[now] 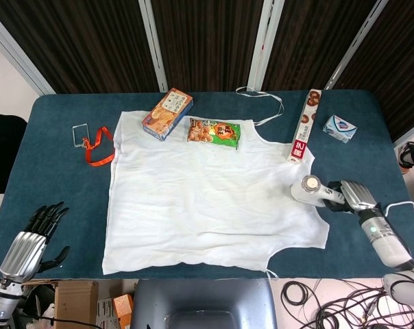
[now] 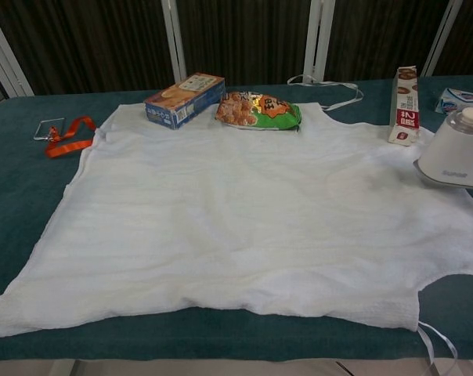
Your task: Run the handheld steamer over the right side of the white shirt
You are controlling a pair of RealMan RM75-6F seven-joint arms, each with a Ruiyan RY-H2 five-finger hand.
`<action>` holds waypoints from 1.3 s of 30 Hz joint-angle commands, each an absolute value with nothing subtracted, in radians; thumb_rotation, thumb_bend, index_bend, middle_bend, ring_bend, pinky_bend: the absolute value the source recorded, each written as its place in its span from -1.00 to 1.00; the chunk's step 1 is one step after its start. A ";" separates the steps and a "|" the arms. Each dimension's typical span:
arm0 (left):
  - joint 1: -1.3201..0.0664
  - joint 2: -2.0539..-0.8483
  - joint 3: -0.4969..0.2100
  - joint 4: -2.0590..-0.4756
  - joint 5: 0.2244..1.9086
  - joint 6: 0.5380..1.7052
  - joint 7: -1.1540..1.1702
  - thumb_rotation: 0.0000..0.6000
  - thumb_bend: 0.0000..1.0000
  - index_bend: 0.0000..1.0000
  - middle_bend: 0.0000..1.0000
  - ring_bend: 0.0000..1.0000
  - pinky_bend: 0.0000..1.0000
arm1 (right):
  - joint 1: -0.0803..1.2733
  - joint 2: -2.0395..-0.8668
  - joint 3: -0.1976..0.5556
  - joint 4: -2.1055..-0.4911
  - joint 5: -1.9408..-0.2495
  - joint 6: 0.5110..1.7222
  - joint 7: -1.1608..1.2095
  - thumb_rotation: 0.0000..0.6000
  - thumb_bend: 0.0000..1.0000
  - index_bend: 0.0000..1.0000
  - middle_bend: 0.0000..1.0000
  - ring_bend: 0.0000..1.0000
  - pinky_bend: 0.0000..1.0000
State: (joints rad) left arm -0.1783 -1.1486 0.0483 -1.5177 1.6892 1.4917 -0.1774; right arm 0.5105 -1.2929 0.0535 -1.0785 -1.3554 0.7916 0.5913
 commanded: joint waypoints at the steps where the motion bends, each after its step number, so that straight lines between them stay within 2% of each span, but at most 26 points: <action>1: -0.178 -1.149 0.048 -1.518 1.688 1.491 -0.178 1.00 -0.27 -1.00 -1.00 -1.00 -0.96 | 0.479 -1.305 0.026 -0.974 -1.397 0.793 0.718 1.00 0.80 1.00 1.00 1.00 1.00; 4: -0.181 -1.150 0.048 -1.518 1.687 1.486 -0.177 1.00 -0.27 -1.00 -1.00 -1.00 -0.96 | 0.480 -1.326 0.008 -0.921 -1.429 0.784 0.777 1.00 0.80 1.00 1.00 0.95 1.00; 8: -0.184 -1.151 0.049 -1.518 1.686 1.478 -0.175 1.00 -0.27 -1.00 -1.00 -1.00 -0.96 | 0.488 -1.352 -0.007 -0.878 -1.459 0.776 0.820 1.00 0.77 0.89 0.98 0.68 0.95; 10: -0.184 -1.151 0.050 -1.518 1.685 1.476 -0.177 1.00 -0.27 -1.00 -1.00 -1.00 -0.95 | 0.492 -1.360 -0.014 -0.861 -1.470 0.771 0.841 1.00 0.72 0.74 0.89 0.52 0.85; 13: -0.184 -1.150 0.048 -1.517 1.683 1.477 -0.180 1.00 -0.27 -1.00 -1.00 -1.00 -0.96 | 0.496 -1.364 -0.023 -0.844 -1.481 0.760 0.859 1.00 0.61 0.48 0.62 0.23 0.62; 16: -0.184 -1.149 0.048 -1.517 1.684 1.478 -0.182 1.00 -0.27 -1.00 -1.00 -1.00 -0.95 | 0.499 -1.361 -0.032 -0.840 -1.490 0.753 0.877 1.00 0.51 0.32 0.43 0.08 0.48; 19: -0.185 -1.148 0.049 -1.517 1.684 1.476 -0.184 1.00 -0.27 -1.00 -1.00 -1.00 -0.95 | 0.503 -1.352 -0.043 -0.845 -1.501 0.741 0.890 1.00 0.33 0.13 0.23 -0.06 0.40; 22: -0.185 -1.148 0.050 -1.517 1.685 1.475 -0.185 1.00 -0.27 -1.00 -1.00 -1.00 -0.95 | 0.510 -1.337 -0.056 -0.856 -1.515 0.729 0.910 1.00 -0.01 -0.14 0.00 -0.17 0.34; 24: -0.186 -1.147 0.051 -1.517 1.687 1.475 -0.185 1.00 -0.27 -1.00 -1.00 -1.00 -0.95 | 0.511 -1.330 -0.062 -0.861 -1.522 0.731 0.922 1.00 -0.16 -0.30 -0.10 -0.22 0.32; 30: -0.184 -1.147 0.051 -1.516 1.688 1.480 -0.187 1.00 -0.27 -1.00 -1.00 -1.00 -0.96 | 0.511 -1.289 -0.086 -0.884 -1.545 0.736 0.944 1.00 -0.45 -0.79 -0.47 -0.50 0.20; 33: -0.184 -1.146 0.051 -1.515 1.688 1.480 -0.189 1.00 -0.27 -1.00 -1.00 -1.00 -0.96 | 0.504 -1.266 -0.092 -0.903 -1.546 0.749 0.939 1.00 -0.49 -0.89 -0.58 -0.57 0.17; 39: -0.183 -1.146 0.053 -1.515 1.692 1.484 -0.188 1.00 -0.28 -1.00 -1.00 -1.00 -0.95 | 0.479 -1.201 -0.097 -0.974 -1.552 0.812 0.918 1.00 -0.49 -0.92 -0.65 -0.62 0.14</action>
